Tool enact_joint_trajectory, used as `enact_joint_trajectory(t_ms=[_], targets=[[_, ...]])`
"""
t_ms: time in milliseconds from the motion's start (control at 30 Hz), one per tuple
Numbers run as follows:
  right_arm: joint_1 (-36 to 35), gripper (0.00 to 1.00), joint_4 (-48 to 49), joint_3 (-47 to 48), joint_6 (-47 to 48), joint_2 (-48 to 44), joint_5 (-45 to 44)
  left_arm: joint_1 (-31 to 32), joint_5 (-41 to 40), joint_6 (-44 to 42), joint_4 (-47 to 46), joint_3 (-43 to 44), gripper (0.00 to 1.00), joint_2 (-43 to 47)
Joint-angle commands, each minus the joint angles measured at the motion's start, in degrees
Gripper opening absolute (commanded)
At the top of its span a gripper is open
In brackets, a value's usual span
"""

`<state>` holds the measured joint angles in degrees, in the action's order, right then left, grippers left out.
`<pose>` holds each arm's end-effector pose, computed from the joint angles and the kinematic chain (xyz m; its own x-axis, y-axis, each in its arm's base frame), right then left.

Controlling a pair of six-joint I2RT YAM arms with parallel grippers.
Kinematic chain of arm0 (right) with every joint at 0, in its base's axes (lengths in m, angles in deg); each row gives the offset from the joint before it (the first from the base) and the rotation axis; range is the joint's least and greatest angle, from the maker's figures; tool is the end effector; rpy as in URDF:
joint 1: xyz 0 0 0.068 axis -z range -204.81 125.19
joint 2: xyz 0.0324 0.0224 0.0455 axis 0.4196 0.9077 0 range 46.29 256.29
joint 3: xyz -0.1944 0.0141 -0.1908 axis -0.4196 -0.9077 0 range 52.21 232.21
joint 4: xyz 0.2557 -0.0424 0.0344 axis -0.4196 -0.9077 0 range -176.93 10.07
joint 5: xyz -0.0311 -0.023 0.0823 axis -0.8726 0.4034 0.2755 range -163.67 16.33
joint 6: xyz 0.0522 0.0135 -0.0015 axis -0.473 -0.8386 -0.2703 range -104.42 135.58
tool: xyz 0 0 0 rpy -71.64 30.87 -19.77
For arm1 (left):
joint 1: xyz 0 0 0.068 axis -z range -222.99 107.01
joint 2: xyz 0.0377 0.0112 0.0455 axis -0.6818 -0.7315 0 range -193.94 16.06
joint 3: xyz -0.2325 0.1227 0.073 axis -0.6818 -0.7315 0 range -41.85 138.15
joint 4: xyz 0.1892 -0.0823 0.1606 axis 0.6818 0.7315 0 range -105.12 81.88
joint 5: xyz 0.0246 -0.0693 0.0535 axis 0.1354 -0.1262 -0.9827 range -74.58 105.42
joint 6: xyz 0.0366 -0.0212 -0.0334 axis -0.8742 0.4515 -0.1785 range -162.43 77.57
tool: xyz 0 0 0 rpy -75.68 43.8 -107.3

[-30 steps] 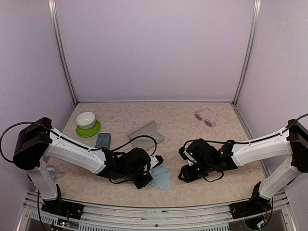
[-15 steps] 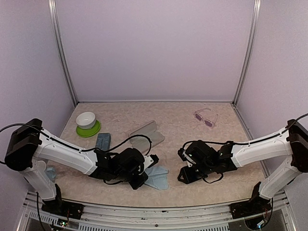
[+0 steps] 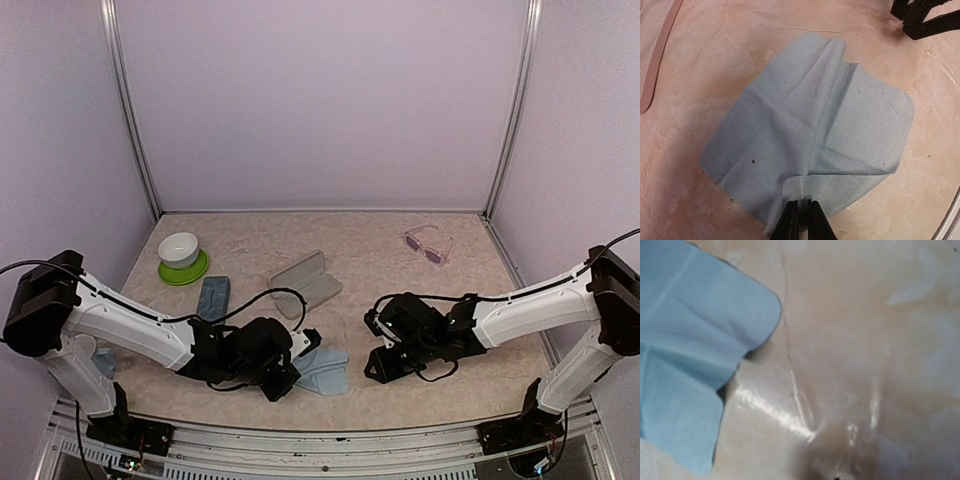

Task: Organize the sunglasses
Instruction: Adjust the glasses cleaning cloth at the center of the board, then pick up the glasses cleaning cloth from the center of the board.

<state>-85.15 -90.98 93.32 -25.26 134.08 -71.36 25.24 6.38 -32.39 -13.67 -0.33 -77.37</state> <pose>0.1374 0.2441 0.1475 -0.8913 -0.2449 -0.3816 -0.3914 0.8405 0.3748 0.1162 -0.2758 0.1336 -0.4469 0.6547 -0.6096 0.8170 0.5763 0.0199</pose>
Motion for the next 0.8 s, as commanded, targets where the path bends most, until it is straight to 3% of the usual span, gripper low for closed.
enact_joint_trajectory(t_ms=[0, 133, 233, 333, 500, 767], targets=[[-0.9, 0.29, 0.7, 1.4, -0.4, 1.0, -0.3, 0.7, -0.3, 1.0, -1.6, -1.4, 0.08, 2.2], [-1.2, 0.29, 0.7, 2.0, -0.4, 1.2, -0.1, 1.0, -1.2, 2.1, 0.5, -0.1, 0.07, 3.5], [-1.4, 0.29, 0.3, 2.6, -0.4, 1.5, -0.3, 1.2, -3.1, 4.0, 4.1, 3.3, 0.21, 4.8], [-1.5, 0.29, 0.3, 2.8, -1.0, 1.5, -0.7, 1.2, -4.2, 6.2, 8.0, 7.6, 0.29, 4.2], [-1.5, 0.31, -0.9, 2.9, -3.7, 0.7, -3.9, 1.7, -5.1, 10.4, 15.2, 14.0, 0.43, -0.2], [-1.5, 0.35, -6.8, 3.5, -4.9, 1.0, -7.3, 2.8, -6.0, 21.7, 31.3, 26.0, 0.49, -10.8]])
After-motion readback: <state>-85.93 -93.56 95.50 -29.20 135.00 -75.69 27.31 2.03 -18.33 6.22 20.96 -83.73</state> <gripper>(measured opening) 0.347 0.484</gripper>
